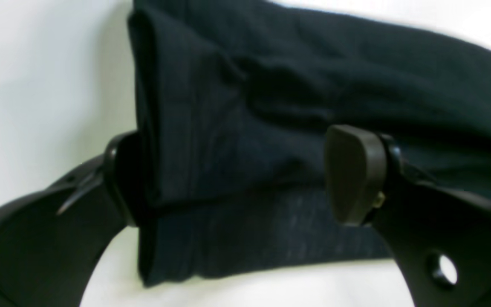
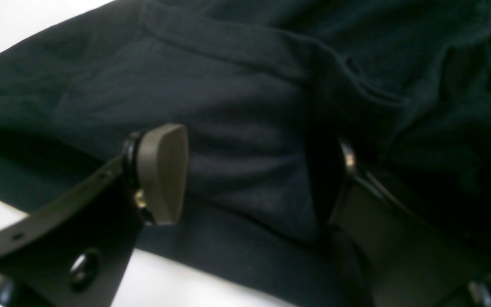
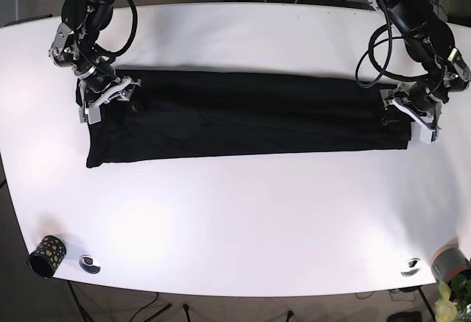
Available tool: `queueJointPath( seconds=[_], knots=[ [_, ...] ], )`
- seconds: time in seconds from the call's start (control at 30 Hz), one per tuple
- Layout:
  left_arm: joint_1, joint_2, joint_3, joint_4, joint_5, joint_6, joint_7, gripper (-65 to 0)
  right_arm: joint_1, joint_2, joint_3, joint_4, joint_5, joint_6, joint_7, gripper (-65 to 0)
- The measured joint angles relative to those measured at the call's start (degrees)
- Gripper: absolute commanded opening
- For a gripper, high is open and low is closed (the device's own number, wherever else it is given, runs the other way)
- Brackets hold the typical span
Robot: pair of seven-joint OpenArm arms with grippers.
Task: Fold the T-shirt properly
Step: 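Pinch both ends of the black strip with both grippers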
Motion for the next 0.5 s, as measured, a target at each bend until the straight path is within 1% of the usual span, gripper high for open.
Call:
queueJointPath(
  seconds=[0.07, 0.17, 0.37, 0.5],
  knots=[
    [-0.17, -0.13, -0.04, -0.66, 0.00, 0.00, -0.33, -16.7, 0.00, 0.00, 0.00, 0.00, 0.00, 0.00, -0.02, -22.7],
    [-0.15, -0.22, -0.04, -0.96, -0.02, 0.00, -0.66, -19.3, 0.00, 0.00, 0.00, -0.04, 0.00, -0.02, 0.00, -22.7],
    [0.37, -0.22, 0.02, -0.28, -0.15, -0.02, -0.57, -19.0, -0.02, 0.00, 0.00, -0.04, 0.00, 0.00, 0.09, -22.7],
    [0.81, -0.09, 0.00, 1.86, 0.83, -0.02, 1.14, -18.9, -0.02, 0.00, 0.00, -0.04, 0.00, 0.00, 0.13, -22.7]
  ],
)
